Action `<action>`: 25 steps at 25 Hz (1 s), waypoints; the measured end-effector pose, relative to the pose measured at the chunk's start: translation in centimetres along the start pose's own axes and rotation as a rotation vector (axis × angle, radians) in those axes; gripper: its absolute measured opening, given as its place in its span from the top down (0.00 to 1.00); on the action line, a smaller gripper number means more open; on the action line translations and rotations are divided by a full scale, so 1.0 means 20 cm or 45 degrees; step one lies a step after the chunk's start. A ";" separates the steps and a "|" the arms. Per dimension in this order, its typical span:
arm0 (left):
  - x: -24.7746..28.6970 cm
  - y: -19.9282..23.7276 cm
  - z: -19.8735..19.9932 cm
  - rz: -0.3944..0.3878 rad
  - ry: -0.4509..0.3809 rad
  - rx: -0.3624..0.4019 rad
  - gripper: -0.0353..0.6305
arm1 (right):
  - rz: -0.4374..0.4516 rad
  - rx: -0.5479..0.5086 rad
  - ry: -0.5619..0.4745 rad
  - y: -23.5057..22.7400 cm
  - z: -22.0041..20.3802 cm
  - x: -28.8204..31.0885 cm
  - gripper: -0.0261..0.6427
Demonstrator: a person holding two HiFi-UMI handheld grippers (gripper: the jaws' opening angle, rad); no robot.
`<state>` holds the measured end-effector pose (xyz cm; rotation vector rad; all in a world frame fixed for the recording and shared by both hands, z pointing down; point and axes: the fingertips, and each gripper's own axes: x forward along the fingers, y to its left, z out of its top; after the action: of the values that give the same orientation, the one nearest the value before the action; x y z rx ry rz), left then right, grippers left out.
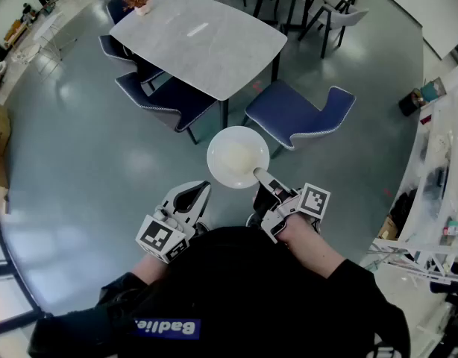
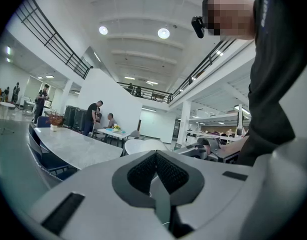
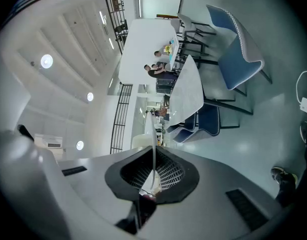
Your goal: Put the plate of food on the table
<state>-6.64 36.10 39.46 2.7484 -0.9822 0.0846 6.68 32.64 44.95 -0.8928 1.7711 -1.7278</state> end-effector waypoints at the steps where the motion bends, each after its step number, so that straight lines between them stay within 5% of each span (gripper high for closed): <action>1: 0.00 0.00 0.00 -0.001 0.002 0.003 0.94 | 0.001 -0.001 0.000 0.00 0.00 0.00 0.93; 25: 0.10 -0.04 -0.02 0.026 0.018 -0.006 0.94 | 0.003 0.040 0.028 -0.03 0.10 -0.03 0.93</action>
<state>-4.69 35.55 39.91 2.7303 -1.0058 0.1044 8.65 31.67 45.41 -0.8615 1.7534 -1.7659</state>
